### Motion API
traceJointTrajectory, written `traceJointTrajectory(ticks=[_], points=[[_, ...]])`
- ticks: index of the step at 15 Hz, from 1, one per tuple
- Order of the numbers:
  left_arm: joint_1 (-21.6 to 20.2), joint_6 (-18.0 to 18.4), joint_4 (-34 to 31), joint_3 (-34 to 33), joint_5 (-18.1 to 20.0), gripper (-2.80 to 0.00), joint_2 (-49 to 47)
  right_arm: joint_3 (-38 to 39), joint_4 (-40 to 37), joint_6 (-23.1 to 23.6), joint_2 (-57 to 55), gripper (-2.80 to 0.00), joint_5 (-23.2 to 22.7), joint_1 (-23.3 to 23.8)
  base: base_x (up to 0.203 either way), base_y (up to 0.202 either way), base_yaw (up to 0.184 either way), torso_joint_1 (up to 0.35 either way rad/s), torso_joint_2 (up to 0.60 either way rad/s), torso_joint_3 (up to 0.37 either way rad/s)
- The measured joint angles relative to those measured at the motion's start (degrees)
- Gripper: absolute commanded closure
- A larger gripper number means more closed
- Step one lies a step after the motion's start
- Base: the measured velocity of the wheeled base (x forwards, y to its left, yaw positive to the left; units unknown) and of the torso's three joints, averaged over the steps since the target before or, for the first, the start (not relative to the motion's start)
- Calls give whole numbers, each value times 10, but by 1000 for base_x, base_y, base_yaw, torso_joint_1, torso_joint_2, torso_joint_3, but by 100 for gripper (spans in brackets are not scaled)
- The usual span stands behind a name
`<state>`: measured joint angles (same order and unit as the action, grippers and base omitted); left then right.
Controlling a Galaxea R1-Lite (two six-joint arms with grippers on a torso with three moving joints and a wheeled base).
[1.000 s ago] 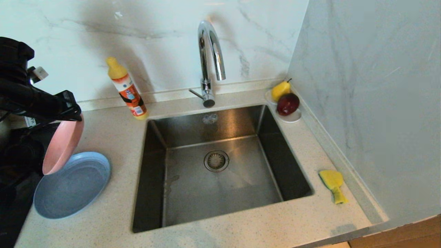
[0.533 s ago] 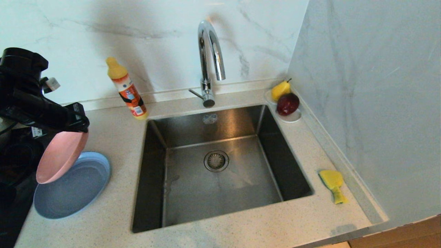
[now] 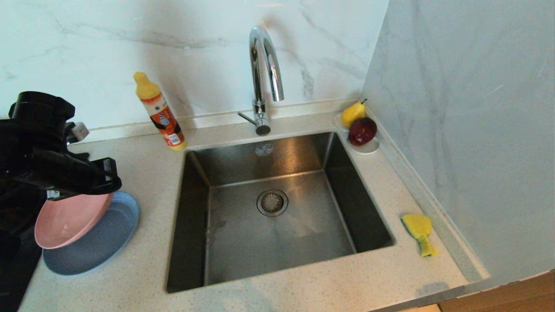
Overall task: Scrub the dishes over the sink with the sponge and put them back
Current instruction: Place the plate on the plate
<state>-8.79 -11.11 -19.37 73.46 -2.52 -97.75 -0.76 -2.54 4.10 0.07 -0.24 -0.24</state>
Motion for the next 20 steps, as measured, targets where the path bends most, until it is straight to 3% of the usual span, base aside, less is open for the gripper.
traceJointTrajectory(ticks=[7,9,14,17,20], points=[[20,15,4,-76,-4,0,53,0,0,0,0,0,0,0,0,0,0,0,0,0],[35,15,9,-88,-21,0,57,0,0,0,0,0,0,0,0,0,0,0,0,0],[54,18,76,-113,-43,0,36,0,0,0,0,0,0,0,0,0,0,0,0,0],[54,46,76,-125,-47,0,27,0,0,0,0,0,0,0,0,0,0,0,0,0],[51,80,77,-136,-80,0,23,0,0,0,0,0,0,0,0,0,0,0,0,0]])
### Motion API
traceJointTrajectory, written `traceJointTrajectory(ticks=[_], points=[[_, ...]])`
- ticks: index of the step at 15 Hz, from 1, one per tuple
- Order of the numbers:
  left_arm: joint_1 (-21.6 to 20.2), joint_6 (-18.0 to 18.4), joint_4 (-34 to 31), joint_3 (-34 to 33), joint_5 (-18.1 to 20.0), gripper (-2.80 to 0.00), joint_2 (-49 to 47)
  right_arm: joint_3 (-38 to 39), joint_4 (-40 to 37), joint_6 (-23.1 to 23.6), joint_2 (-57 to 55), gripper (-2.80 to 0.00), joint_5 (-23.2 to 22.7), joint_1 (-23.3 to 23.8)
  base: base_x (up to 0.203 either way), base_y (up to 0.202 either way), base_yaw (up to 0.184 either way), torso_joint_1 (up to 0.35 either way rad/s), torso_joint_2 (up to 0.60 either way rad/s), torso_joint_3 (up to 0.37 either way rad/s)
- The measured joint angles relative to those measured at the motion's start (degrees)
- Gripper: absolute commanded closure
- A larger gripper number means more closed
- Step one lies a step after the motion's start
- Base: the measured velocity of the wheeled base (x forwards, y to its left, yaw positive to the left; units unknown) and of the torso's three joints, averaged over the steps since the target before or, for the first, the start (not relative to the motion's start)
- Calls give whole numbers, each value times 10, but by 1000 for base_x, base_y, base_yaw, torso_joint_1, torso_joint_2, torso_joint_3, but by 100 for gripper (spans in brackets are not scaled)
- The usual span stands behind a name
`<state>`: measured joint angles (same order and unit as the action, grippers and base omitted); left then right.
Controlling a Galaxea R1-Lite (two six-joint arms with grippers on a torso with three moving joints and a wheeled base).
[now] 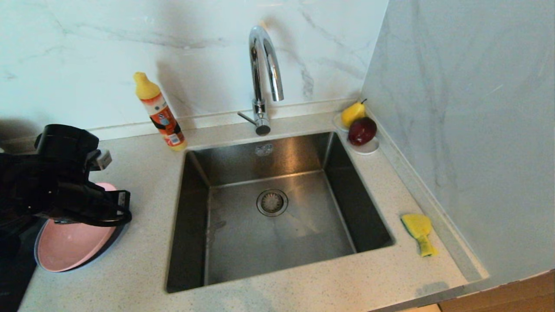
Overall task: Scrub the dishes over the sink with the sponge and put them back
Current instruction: Place the plate on the plate
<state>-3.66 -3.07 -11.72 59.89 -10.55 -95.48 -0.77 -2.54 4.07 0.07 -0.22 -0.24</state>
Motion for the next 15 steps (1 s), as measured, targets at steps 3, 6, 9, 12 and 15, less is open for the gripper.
traceJointTrajectory(ticks=[3,6,9,12,15], points=[[-3,31,-1,-3,-4,0,1,0,0,0,0,0,0,0,0,0,0,0,0,0],[-7,49,1,-10,-18,0,3,0,0,0,0,0,0,0,0,0,0,0,0,0],[-7,61,13,-11,-21,0,8,0,0,0,0,0,0,0,0,0,0,0,0,0],[-7,84,16,-22,-31,0,10,0,0,0,0,0,0,0,0,0,0,0,0,0],[-7,97,44,-49,-37,0,5,0,0,0,0,0,0,0,0,0,0,0,0,0]])
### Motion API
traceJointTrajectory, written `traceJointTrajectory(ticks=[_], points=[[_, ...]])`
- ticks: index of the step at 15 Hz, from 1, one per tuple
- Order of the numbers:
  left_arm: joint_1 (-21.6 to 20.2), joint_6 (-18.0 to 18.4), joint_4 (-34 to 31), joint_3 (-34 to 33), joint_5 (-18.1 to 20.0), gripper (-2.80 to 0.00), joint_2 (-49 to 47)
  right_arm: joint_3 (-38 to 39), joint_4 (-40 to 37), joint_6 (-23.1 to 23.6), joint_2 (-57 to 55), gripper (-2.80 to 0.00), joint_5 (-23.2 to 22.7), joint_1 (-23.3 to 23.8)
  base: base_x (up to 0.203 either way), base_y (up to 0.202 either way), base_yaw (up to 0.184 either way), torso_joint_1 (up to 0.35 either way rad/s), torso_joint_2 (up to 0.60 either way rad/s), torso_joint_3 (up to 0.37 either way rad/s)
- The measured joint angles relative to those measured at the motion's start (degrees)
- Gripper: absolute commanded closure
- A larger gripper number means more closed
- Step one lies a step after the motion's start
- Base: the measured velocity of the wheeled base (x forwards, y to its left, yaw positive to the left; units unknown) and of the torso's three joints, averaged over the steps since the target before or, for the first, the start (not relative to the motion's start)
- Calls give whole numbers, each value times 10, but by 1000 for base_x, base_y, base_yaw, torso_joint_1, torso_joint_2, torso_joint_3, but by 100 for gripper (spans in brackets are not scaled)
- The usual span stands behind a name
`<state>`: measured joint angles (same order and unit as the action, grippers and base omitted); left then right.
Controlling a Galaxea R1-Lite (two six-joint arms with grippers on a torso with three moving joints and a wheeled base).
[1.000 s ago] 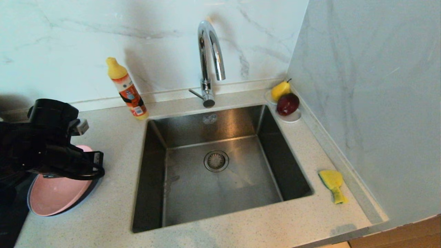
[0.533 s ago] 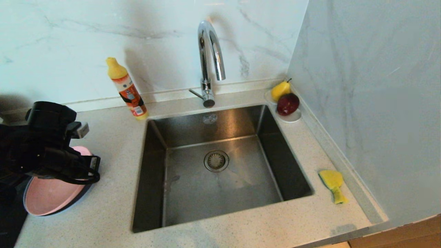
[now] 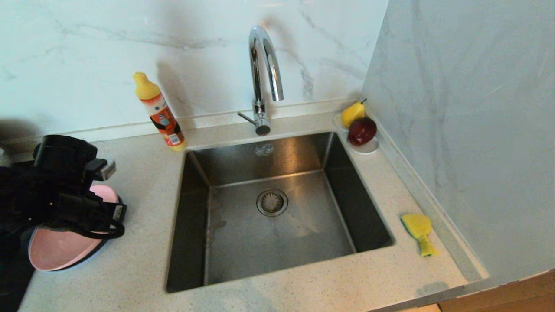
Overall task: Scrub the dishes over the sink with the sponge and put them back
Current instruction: Place the plate on the plate
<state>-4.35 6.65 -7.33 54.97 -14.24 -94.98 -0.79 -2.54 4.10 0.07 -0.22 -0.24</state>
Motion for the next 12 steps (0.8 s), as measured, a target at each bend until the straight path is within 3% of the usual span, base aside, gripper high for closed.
traceJointTrajectory(ticks=[4,11,12], points=[[0,16,50,-30,-15,0,-15,0,0,0,0,0,0,0,0,0,0,0,0,0],[-1,12,52,-37,-16,0,-24,0,0,0,0,0,0,0,0,0,0,0,0,0],[-1,10,52,-34,-16,-280,-24,0,0,0,0,0,0,0,0,0,0,0,0,0]])
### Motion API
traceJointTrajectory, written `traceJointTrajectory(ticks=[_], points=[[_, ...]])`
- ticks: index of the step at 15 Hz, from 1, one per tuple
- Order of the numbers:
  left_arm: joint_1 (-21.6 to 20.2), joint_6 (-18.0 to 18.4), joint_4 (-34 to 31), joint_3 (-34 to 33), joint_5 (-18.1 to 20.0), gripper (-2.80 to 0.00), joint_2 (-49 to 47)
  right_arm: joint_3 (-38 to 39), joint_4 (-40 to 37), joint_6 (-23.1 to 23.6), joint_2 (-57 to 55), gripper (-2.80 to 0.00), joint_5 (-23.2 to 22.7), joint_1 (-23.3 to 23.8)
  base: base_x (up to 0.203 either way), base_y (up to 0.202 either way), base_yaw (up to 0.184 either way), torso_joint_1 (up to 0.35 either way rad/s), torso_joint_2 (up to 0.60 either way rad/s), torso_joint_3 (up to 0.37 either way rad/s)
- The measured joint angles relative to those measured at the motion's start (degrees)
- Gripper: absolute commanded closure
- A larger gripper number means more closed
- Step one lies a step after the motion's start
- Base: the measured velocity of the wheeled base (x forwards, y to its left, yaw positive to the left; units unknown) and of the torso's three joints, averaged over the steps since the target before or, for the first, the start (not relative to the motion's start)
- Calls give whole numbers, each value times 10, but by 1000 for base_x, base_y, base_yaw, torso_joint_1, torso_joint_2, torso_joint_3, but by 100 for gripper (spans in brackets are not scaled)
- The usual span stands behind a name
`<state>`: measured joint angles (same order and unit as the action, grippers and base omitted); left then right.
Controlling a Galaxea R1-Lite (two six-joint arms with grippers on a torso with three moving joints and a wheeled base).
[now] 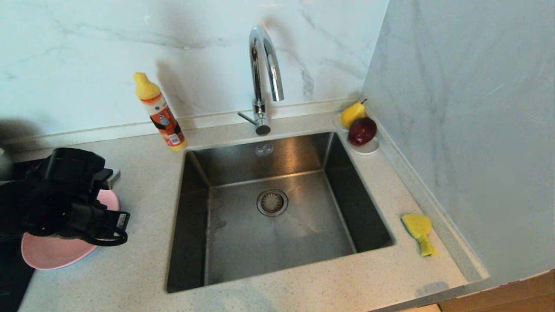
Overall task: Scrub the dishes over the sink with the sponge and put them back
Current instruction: Place the plate on the plate
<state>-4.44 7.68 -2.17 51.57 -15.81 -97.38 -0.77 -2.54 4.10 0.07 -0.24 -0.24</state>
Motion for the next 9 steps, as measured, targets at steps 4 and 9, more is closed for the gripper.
traceJointTrajectory(ticks=[4,9], points=[[-6,-10,21,12,2,-280,3,0,0,0,0,0,0,0,0,0,0,0,0,0],[-15,-59,15,41,8,-280,30,0,0,0,0,0,0,0,0,0,0,0,0,0]])
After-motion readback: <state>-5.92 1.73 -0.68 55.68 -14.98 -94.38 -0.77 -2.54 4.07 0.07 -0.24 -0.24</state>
